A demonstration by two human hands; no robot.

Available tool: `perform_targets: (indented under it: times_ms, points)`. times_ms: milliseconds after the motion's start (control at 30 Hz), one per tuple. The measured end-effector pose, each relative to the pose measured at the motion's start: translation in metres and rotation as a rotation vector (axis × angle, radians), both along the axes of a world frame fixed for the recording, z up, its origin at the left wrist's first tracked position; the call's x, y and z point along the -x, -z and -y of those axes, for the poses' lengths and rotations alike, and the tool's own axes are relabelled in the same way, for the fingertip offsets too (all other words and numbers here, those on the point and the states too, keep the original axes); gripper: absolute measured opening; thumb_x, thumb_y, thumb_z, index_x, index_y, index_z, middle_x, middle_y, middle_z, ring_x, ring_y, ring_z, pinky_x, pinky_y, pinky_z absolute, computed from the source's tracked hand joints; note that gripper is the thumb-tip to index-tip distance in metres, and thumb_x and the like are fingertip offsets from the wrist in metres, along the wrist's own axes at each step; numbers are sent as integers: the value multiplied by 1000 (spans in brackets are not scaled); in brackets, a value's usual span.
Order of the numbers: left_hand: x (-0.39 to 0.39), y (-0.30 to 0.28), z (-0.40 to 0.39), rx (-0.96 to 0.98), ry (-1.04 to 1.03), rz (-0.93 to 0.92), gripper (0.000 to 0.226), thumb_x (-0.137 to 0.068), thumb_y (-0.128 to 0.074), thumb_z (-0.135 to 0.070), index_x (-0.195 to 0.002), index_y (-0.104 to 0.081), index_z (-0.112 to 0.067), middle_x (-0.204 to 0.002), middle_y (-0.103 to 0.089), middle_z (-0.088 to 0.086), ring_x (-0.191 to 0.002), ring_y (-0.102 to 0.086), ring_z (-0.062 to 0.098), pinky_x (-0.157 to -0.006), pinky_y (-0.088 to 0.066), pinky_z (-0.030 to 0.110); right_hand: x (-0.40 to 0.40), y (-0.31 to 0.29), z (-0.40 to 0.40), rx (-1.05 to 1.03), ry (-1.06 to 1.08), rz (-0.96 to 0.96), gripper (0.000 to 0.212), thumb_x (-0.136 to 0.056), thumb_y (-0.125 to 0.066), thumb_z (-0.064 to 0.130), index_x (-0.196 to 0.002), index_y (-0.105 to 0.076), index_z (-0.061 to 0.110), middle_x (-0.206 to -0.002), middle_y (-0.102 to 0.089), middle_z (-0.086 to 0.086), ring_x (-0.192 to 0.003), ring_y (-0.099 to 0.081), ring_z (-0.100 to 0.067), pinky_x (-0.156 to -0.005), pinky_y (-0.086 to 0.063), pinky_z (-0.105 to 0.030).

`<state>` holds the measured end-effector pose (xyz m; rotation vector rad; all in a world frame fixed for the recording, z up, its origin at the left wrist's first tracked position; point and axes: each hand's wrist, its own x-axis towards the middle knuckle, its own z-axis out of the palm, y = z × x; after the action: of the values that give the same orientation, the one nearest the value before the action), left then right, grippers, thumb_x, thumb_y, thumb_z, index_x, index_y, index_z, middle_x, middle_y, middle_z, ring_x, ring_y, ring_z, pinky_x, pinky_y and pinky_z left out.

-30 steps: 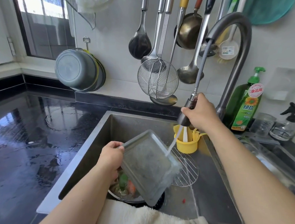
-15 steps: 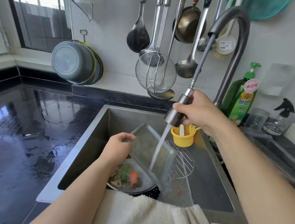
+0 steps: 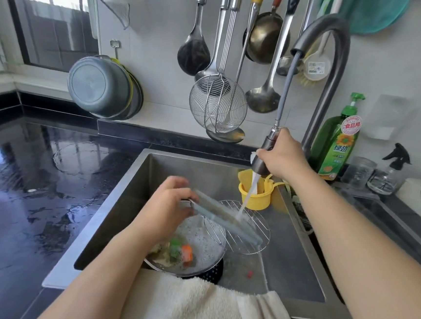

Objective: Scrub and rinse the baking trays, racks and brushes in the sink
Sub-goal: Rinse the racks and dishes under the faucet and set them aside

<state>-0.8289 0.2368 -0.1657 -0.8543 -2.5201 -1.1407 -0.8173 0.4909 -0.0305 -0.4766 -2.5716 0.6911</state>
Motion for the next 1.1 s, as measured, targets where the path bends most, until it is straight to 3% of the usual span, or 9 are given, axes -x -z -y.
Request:
perform_targets:
  times_ms: [67,100,200,333,467,567,767,933,1100]
  points:
    - [-3,-9,0,-89,39,-52,12,-84,-85,-19,-94,-77,-18,-135,-57,-9,-118,-56,4,-102,-40,18,-5,-4,-10,-58,17,26,39,-93,-71,24,-119,-44,14,-103,-55,-7,-89,-54,-28,-73,-42,-35]
    - [-6,-15,1,-188,77,-10,11,-87,-82,-20,-96,-77,-19,-129,-64,-9,-112,-62,3,-99,-48,23,-7,-6,-14,-84,28,40,38,-93,-71,25,-116,-43,15,-103,-57,-8,-89,-56,-29,-72,-43,-36]
    - [-14,-31,2,-554,85,172,12,-96,-73,-27,-93,-70,-16,-87,-71,7,-79,-67,27,-74,-54,42,-9,-11,-20,-131,53,74,41,-92,-72,26,-119,-44,15,-103,-58,-10,-92,-58,-32,-74,-48,-38]
    - [-4,-23,11,-916,-133,461,18,-105,-61,-25,-105,-71,-9,-93,-79,5,-84,-74,20,-66,-58,29,-4,-12,-14,-82,49,102,44,-91,-73,26,-122,-45,14,-108,-58,-11,-96,-58,-32,-77,-50,-41]
    - [5,-3,11,-865,-102,745,20,-106,-60,-25,-111,-71,-10,-106,-78,13,-100,-75,33,-85,-61,49,8,-10,3,96,-39,65,41,-91,-73,23,-122,-47,14,-112,-57,-9,-99,-57,-29,-78,-44,-37]
    - [7,-1,9,-824,-45,863,20,-106,-59,-23,-115,-69,-9,-109,-78,14,-103,-75,34,-89,-60,53,17,-6,18,259,-100,13,37,-88,-76,22,-113,-49,18,-111,-60,-6,-100,-61,-28,-87,-56,-45]
    - [9,-1,7,-863,-35,936,17,-106,-57,-22,-112,-67,-10,-113,-76,17,-105,-73,36,-91,-59,54,25,-4,39,459,-184,-32,34,-86,-78,19,-99,-48,27,-111,-61,-6,-102,-66,-31,-81,-63,-49]
    - [7,-2,3,-861,-37,944,19,-107,-55,-22,-113,-68,-10,-113,-76,15,-105,-73,34,-86,-59,51,24,-8,51,554,-236,-40,33,-88,-76,13,-107,-50,21,-114,-63,-7,-103,-68,-27,-80,-63,-48]
    - [11,2,2,-854,-56,984,29,-110,-45,-23,-110,-71,-12,-114,-75,18,-113,-69,39,-101,-53,58,23,-12,64,610,-278,-48,32,-89,-74,10,-109,-50,17,-115,-65,-9,-100,-70,-26,-78,-64,-49]
